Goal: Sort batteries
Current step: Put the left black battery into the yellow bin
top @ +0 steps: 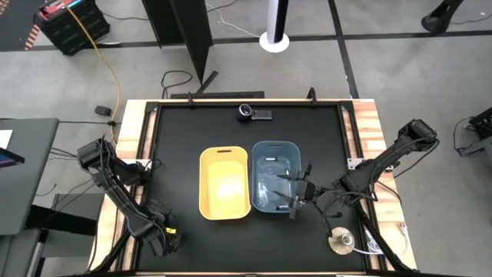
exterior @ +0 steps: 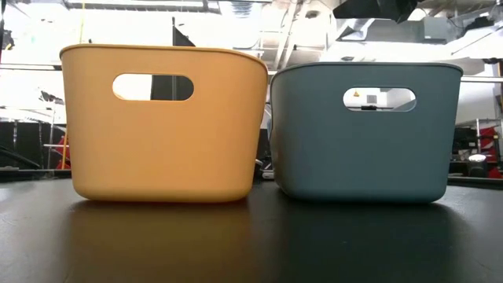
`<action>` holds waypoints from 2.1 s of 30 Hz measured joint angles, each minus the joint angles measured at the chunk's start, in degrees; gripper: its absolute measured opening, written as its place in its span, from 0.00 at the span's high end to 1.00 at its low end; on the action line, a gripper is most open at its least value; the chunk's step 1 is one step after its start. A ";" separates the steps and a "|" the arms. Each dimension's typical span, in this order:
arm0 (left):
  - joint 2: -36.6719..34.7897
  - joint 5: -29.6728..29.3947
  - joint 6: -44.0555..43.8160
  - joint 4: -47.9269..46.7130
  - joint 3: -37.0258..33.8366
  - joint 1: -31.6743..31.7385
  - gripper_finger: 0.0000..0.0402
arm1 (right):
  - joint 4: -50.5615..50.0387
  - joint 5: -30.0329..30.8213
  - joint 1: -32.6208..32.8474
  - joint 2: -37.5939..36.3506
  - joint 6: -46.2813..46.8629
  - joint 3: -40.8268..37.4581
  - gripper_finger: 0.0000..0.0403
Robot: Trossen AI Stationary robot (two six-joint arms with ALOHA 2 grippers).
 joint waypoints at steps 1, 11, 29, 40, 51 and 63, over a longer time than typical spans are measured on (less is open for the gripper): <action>0.01 -0.08 0.05 0.02 -0.01 0.00 0.63 | -0.02 0.00 0.00 0.00 0.07 0.00 0.34; 0.11 -2.06 1.50 0.01 -0.11 -0.02 0.84 | -0.02 0.02 0.00 0.00 0.26 0.00 0.34; 0.04 -2.31 4.96 -2.16 0.08 -0.02 0.90 | -0.02 0.02 -0.04 0.00 0.39 0.00 0.34; -0.41 -4.64 7.36 -11.23 4.69 -0.02 0.90 | -0.01 0.02 -0.04 0.00 0.39 0.00 0.34; -3.92 -28.11 13.83 -26.04 16.41 1.73 0.91 | 0.00 0.02 -0.04 0.00 0.35 0.00 0.34; -5.46 -55.08 49.22 -12.03 21.45 18.84 0.91 | 0.00 0.02 -0.04 0.00 0.33 0.00 0.34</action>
